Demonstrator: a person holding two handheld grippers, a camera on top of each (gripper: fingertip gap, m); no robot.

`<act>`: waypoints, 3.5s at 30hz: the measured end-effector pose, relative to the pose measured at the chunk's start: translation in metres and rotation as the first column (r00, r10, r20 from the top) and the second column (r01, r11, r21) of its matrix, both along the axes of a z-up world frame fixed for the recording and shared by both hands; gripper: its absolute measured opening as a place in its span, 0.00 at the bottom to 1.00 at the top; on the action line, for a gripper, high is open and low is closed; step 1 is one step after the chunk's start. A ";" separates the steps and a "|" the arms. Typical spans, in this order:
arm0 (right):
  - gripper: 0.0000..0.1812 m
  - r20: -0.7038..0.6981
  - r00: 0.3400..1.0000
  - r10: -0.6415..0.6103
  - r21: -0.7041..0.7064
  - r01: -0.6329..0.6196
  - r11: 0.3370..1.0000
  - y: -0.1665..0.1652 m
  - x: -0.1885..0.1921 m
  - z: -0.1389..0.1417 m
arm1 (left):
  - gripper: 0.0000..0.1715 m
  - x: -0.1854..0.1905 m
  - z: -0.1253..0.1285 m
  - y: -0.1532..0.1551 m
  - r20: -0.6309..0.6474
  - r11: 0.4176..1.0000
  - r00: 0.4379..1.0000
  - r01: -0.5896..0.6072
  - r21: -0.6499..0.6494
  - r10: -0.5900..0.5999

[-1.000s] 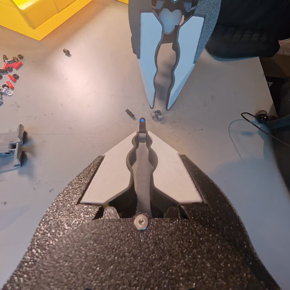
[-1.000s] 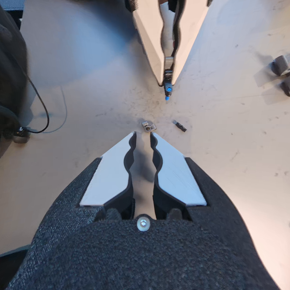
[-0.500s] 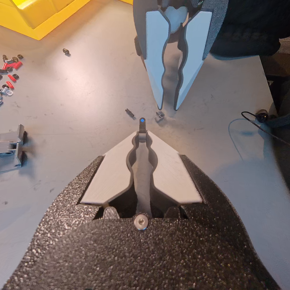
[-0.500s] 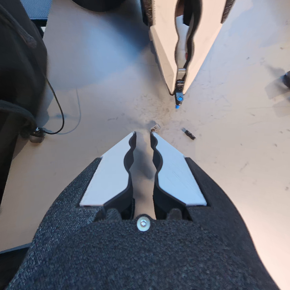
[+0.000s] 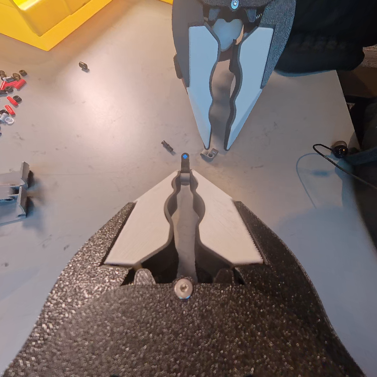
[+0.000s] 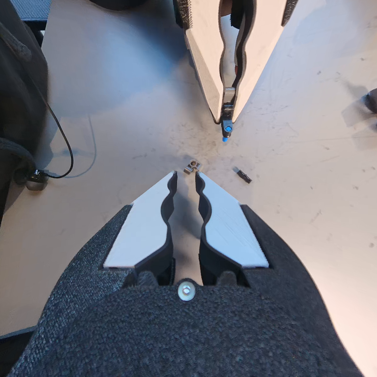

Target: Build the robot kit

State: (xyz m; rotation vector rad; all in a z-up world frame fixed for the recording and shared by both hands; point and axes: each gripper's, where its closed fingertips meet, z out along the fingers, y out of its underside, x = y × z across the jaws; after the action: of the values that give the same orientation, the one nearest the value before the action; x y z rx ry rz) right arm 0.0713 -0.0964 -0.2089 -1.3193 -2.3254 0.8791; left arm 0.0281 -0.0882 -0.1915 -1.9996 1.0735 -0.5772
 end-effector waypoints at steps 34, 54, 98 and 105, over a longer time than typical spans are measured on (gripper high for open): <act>0.10 -0.058 0.980 -0.192 -0.045 0.189 0.981 0.019 -0.026 0.008 | 0.04 -0.010 -0.002 0.005 -0.013 0.999 0.999 -0.042 -0.013 0.042; 0.06 -0.197 0.971 -0.133 -0.095 0.116 0.989 0.013 -0.041 0.023 | 0.04 0.001 -0.009 0.000 -0.041 1.000 0.999 0.022 -0.019 -0.023; 0.00 -0.037 0.979 -0.202 -0.054 0.200 0.978 0.011 -0.039 0.013 | 0.03 0.002 -0.019 -0.003 -0.165 0.965 0.959 0.204 -0.165 -0.231; 0.00 -0.048 0.974 -0.221 -0.026 0.220 0.975 0.013 -0.037 0.008 | 0.04 0.004 -0.023 0.000 -0.173 0.957 0.951 0.224 -0.186 -0.257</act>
State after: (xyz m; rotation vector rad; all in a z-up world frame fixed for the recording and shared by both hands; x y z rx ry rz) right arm 0.0346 -0.0832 -0.2011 -1.5105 -2.0873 0.8556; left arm 0.0318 -0.0883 -0.2141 -2.1154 1.4465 -0.6226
